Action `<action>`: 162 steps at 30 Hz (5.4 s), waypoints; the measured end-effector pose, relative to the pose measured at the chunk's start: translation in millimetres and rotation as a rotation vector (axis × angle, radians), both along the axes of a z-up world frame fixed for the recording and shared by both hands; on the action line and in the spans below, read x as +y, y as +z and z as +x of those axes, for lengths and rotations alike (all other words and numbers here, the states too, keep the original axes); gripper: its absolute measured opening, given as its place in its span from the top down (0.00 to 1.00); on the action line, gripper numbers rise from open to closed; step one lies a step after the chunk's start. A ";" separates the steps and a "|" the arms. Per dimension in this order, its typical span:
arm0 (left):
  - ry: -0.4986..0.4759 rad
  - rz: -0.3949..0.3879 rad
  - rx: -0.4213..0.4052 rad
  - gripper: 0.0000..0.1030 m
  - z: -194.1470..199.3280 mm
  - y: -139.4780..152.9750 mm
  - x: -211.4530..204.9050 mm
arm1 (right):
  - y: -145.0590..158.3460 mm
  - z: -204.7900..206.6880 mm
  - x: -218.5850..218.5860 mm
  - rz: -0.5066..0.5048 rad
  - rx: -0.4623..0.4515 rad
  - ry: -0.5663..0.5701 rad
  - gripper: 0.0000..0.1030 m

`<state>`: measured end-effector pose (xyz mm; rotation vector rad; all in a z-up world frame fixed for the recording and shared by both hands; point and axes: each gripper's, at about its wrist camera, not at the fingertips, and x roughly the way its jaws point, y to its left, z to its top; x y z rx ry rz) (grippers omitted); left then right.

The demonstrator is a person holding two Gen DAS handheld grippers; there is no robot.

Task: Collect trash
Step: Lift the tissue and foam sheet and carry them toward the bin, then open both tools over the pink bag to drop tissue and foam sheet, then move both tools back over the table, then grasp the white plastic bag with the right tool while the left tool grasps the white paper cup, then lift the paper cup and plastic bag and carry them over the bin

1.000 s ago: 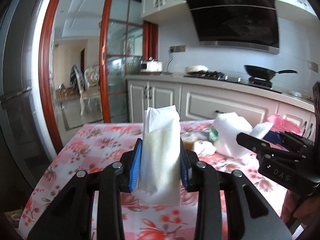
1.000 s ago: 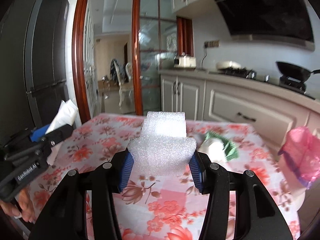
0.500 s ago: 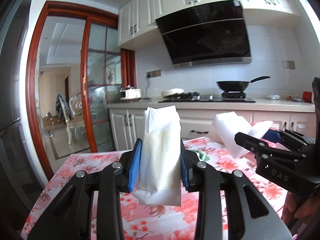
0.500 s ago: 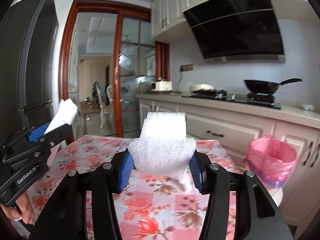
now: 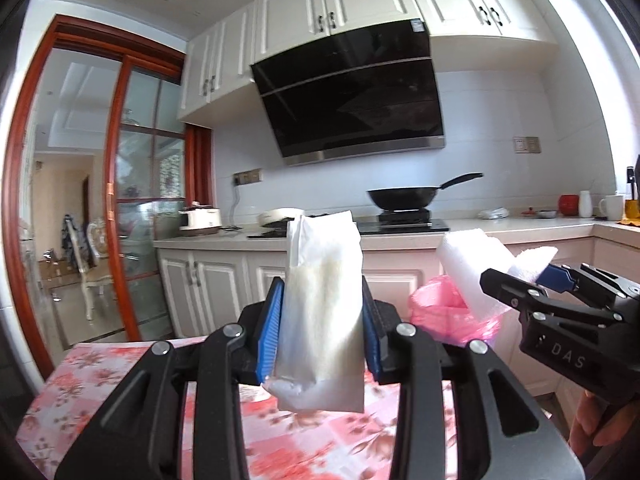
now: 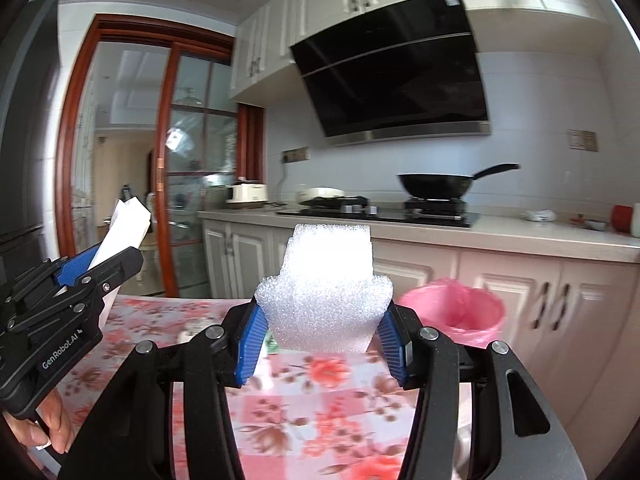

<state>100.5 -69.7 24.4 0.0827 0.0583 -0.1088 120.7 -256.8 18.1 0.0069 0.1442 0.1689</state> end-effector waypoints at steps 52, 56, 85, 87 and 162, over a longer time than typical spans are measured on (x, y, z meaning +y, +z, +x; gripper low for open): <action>-0.349 -0.059 0.263 0.32 421.4 -68.7 -227.9 | -71.1 266.2 -202.5 -0.027 0.151 -0.319 0.37; -0.322 -0.046 0.250 0.24 401.1 -65.3 -209.5 | -62.5 249.1 -197.6 -0.018 0.137 -0.317 0.37; 0.009 -0.003 0.233 0.05 113.2 -59.0 39.2 | -42.9 106.5 23.6 -0.004 0.201 0.038 0.25; 0.030 -0.009 0.241 0.05 108.0 -62.6 54.4 | -45.4 107.4 41.9 -0.026 0.210 0.066 0.25; 0.222 0.023 0.687 0.36 257.8 -153.5 106.2 | -105.2 186.8 90.6 0.025 0.534 0.309 0.60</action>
